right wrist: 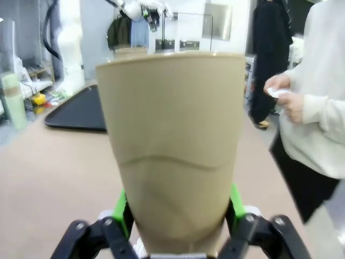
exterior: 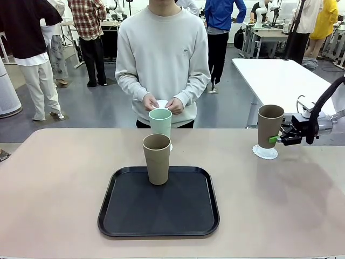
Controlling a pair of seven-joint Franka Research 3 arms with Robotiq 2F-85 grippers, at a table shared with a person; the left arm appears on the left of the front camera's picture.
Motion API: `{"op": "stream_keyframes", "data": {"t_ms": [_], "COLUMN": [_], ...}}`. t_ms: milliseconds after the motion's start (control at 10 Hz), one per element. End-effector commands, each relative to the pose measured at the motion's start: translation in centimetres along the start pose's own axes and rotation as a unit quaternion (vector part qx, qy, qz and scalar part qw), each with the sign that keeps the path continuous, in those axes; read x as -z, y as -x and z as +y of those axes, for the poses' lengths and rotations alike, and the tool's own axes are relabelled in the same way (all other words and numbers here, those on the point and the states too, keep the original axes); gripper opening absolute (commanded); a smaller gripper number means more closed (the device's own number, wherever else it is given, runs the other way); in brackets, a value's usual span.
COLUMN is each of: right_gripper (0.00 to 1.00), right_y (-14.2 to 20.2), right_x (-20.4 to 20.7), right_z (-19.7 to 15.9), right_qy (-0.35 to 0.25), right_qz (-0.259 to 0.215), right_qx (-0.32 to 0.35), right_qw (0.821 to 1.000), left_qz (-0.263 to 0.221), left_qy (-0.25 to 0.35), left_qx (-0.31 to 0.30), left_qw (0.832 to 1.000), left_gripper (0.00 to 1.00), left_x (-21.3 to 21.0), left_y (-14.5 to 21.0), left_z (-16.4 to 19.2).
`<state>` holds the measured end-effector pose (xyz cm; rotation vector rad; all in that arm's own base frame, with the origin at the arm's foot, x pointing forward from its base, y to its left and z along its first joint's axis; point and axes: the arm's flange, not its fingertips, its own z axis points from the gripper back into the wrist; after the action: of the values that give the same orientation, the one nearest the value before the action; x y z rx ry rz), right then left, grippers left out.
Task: Place coasters on the table and set cups on them.
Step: Take one Reusable plastic cup from the Flat Tray and place it on a coaster set by the human.
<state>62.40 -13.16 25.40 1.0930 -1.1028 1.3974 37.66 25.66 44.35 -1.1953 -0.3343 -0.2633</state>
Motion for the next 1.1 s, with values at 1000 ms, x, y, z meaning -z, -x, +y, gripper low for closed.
{"op": "stream_keyframes", "data": {"t_ms": [1000], "right_gripper": [0.81], "right_y": [3.5], "right_x": [-0.2], "right_z": [-0.9], "right_qy": [0.028], "right_qz": [-0.063], "right_qx": [0.066], "right_qw": [0.995], "left_qz": [0.001], "left_qy": [0.001], "left_qx": [0.001], "left_qw": [1.000], "left_gripper": [1.00], "left_x": [-0.2], "left_y": [0.1], "left_z": [-0.2]}}
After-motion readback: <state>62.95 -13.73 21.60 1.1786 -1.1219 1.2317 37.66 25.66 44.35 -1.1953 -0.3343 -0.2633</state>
